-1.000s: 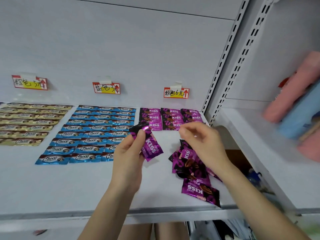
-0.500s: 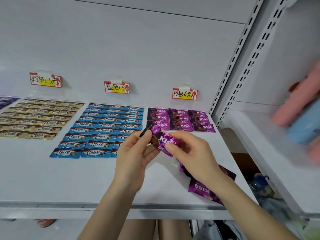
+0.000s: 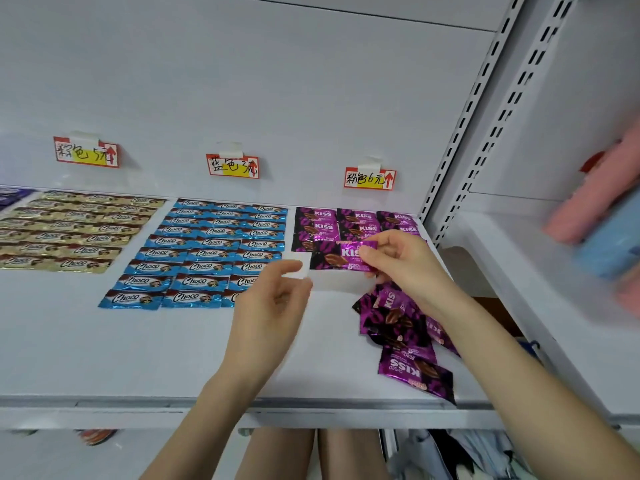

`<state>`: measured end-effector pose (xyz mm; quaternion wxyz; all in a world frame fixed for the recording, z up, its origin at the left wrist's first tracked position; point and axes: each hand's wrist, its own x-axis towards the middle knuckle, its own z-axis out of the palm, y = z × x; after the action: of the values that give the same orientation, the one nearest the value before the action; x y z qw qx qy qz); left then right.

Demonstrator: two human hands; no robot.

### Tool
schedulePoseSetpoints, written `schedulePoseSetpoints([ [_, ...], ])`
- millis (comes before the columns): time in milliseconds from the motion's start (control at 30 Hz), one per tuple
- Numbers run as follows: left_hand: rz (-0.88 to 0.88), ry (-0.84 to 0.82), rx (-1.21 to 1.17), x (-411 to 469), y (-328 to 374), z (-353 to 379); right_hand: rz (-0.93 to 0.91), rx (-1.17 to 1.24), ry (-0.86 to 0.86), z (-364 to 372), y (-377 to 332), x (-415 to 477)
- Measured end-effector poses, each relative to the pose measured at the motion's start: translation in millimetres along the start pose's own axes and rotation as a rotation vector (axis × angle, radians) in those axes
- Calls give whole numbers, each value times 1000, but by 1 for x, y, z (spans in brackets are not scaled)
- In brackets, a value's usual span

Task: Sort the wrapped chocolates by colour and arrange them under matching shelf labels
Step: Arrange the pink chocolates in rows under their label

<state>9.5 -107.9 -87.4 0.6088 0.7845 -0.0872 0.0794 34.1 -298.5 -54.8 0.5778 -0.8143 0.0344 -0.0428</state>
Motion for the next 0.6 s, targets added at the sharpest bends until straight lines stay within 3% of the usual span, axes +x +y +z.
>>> schedulePoseSetpoints([
  [100,211,-173,479,-10,-16,-6,43,-166,-14,4,8,22],
  [167,291,-318,645,-13,-24,-5,28,-287,-48,12,12,33],
  [267,309,-355,680,-16,-32,-3,-31,-559,-80,25,19,40],
  [400,315,-347,684,-17,-36,-2,-151,-871,6,31,24,33],
  [467,321,-349,692,-16,-37,-1,-246,-907,-10,33,25,26],
  [600,314,-352,711,-15,-37,-2,-333,-937,-213,39,30,22],
])
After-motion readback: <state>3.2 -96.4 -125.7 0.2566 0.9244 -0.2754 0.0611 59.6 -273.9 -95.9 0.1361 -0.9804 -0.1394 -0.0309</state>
